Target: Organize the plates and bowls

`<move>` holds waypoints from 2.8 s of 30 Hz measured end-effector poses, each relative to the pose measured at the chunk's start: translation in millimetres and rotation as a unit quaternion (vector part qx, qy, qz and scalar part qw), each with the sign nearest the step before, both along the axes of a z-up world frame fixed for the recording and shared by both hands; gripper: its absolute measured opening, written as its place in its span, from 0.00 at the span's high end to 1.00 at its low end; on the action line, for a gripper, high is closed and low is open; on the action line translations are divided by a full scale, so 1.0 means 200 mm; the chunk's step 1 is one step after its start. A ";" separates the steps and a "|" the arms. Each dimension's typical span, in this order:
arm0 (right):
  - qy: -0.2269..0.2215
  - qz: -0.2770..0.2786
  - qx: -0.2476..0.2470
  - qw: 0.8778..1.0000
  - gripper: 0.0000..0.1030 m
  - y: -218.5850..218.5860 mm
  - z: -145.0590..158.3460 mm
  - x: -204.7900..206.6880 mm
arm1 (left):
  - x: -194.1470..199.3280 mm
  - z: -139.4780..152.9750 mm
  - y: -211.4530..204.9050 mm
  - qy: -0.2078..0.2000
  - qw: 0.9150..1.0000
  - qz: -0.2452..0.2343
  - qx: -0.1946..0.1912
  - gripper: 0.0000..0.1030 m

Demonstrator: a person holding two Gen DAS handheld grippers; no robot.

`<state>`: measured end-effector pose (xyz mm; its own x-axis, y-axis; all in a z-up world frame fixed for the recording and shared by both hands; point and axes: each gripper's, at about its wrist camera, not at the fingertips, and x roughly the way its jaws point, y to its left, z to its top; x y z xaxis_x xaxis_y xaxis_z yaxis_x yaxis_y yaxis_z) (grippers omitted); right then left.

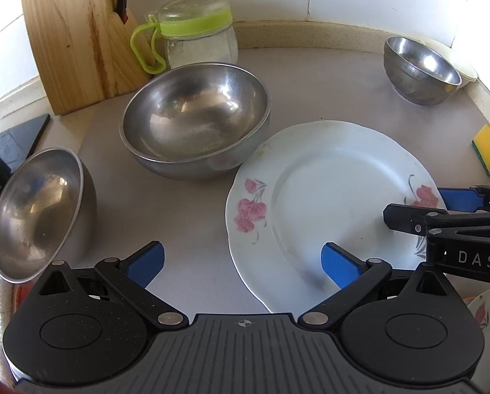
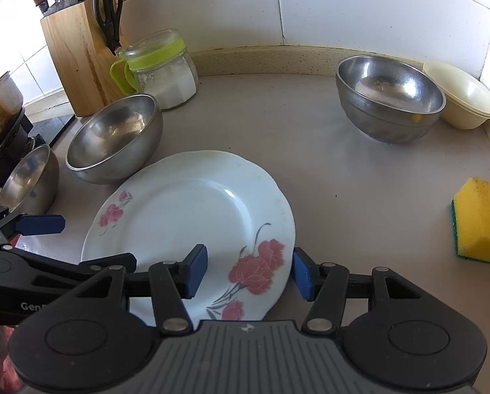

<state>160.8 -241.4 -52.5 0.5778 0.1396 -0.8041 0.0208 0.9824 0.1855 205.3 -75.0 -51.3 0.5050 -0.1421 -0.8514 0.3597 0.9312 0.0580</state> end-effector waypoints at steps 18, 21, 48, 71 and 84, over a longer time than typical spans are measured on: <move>0.000 0.001 -0.011 1.000 0.47 0.01 0.01 0.00 | -0.02 0.01 0.00 -0.005 1.000 0.008 -0.013 0.03; 0.003 0.000 -0.014 1.000 0.47 0.02 0.01 0.01 | -0.02 0.01 0.01 0.002 1.000 0.007 -0.022 0.03; 0.001 0.019 0.008 1.000 0.45 0.01 0.00 -0.02 | 0.03 -0.01 0.06 0.011 0.996 -0.020 -0.082 0.18; -0.007 0.020 0.056 0.998 0.50 -0.03 0.05 -0.10 | -0.09 0.04 0.04 -0.003 0.997 -0.010 -0.072 0.24; -0.015 0.020 0.049 0.998 0.51 0.00 0.08 -0.16 | -0.16 0.08 0.07 -0.027 0.997 -0.011 -0.068 0.24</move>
